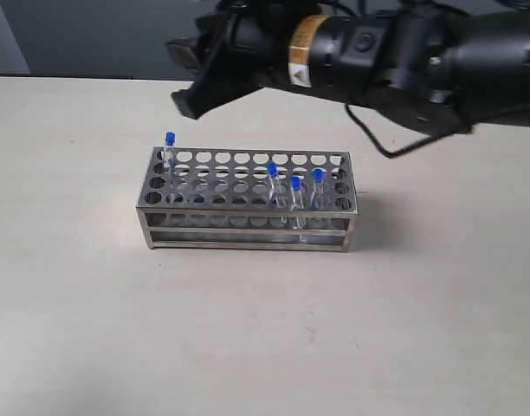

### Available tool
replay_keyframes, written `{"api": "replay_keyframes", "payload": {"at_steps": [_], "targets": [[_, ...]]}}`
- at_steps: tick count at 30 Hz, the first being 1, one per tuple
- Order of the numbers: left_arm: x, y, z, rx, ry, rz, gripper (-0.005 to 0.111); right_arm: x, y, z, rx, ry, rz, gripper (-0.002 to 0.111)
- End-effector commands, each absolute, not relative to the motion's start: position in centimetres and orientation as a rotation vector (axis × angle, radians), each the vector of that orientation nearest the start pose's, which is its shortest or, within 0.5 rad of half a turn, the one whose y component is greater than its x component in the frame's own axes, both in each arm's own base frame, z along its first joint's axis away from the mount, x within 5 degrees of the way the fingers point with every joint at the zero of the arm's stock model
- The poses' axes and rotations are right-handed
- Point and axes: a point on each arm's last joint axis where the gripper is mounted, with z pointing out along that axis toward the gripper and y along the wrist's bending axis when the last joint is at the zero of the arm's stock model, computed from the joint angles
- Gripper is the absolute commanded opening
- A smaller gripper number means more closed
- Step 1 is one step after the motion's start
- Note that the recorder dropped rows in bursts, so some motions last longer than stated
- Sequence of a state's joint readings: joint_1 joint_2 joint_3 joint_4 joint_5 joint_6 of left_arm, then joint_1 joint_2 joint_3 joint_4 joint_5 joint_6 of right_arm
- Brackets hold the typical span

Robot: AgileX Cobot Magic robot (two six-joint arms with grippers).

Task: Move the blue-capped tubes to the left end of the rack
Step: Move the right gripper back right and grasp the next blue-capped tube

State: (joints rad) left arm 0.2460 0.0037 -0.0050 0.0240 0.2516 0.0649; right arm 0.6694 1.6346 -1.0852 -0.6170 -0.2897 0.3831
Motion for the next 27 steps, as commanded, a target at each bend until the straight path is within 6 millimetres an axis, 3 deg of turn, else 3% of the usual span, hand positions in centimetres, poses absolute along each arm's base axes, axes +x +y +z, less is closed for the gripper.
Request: {"api": "replay_keyframes", "payload": {"at_steps": [1,5,10,15,21,27], "targets": [[5.4,1.4,19.1,-0.144,1.724,0.251,0.0,26.5,19.0,28.4,-0.75,1.611,0.444,0.042],[5.4,1.4,19.1,-0.144,1.724,0.251,0.0,23.7,14.7,26.2,-0.645,1.605,0.427,0.042],[5.4,1.4,19.1,-0.144,1.724,0.251,0.0,21.4,12.3,23.1,-0.597,1.624,0.41,0.042],[5.4,1.4,19.1,-0.144,1.724,0.251,0.0,21.2,11.9,21.2,-0.586,1.677,0.38,0.042],[5.4,1.4,19.1,-0.144,1.724,0.251,0.0,22.0,12.4,20.6,-0.567,1.606,0.41,0.042],[5.4,1.4,19.1,-0.144,1.724,0.251,0.0,23.5,13.1,18.8,-0.56,1.648,0.416,0.042]]}}
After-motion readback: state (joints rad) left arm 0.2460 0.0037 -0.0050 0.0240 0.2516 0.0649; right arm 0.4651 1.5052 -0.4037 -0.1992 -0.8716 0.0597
